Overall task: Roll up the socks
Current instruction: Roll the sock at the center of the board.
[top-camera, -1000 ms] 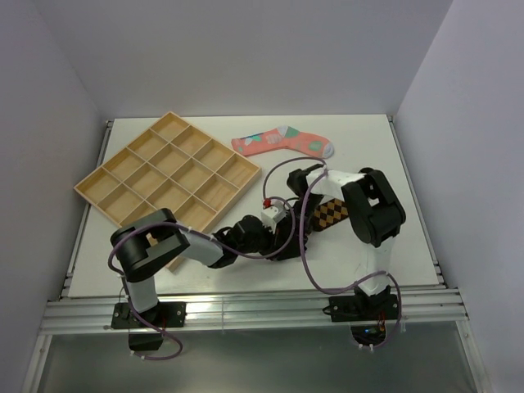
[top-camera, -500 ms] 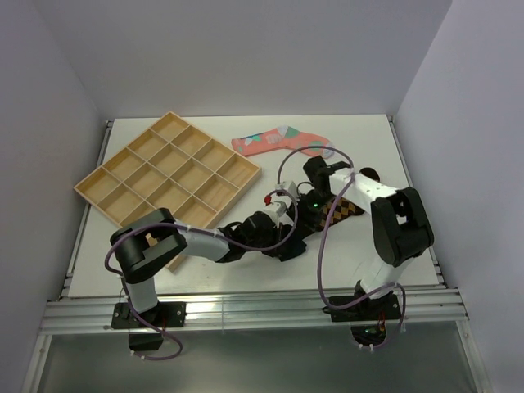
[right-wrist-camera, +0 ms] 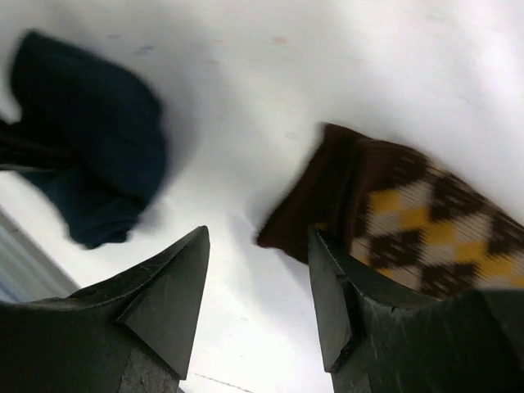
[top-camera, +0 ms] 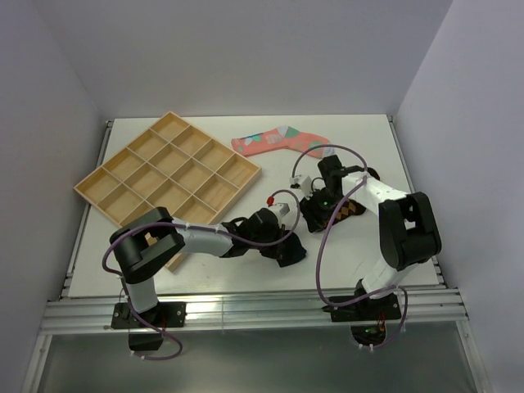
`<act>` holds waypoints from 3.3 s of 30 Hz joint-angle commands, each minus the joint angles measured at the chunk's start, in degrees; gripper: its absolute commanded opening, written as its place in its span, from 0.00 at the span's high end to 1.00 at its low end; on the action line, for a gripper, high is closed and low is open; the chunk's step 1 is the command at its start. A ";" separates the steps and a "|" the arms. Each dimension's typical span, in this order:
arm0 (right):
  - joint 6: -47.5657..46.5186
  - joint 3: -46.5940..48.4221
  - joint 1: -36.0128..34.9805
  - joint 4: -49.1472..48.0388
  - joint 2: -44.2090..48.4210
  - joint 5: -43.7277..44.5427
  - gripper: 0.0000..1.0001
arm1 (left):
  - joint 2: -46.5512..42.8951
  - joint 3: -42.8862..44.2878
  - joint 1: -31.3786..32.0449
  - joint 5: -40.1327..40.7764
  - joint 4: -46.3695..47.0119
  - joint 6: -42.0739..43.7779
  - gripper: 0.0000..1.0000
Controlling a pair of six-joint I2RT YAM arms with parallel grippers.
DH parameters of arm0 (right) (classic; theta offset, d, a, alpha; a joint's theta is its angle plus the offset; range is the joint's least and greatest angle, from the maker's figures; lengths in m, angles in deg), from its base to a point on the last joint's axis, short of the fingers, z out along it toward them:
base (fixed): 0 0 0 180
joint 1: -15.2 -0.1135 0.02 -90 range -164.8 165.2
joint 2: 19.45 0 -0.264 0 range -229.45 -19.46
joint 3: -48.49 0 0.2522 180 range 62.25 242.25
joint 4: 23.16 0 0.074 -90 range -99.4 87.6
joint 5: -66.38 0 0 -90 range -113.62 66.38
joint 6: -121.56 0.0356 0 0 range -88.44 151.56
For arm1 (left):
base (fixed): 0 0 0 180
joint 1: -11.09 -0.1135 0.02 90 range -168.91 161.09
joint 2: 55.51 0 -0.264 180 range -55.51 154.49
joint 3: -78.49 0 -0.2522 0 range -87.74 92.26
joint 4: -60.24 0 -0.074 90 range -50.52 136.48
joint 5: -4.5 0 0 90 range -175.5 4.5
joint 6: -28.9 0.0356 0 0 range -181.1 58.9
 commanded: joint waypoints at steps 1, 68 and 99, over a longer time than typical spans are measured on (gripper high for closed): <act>4.67 0.01 1.44 -6.57 2.50 6.01 0.41 | -1.07 0.88 0.07 -0.39 -9.64 0.66 1.00; -9.11 -30.75 -34.50 -24.70 24.74 9.44 0.61 | 10.98 9.77 -12.94 -30.80 -15.73 -10.05 1.00; -29.33 7.21 -11.39 23.64 -17.18 -18.94 0.82 | -2.55 -11.58 -4.34 5.20 16.89 -24.83 0.85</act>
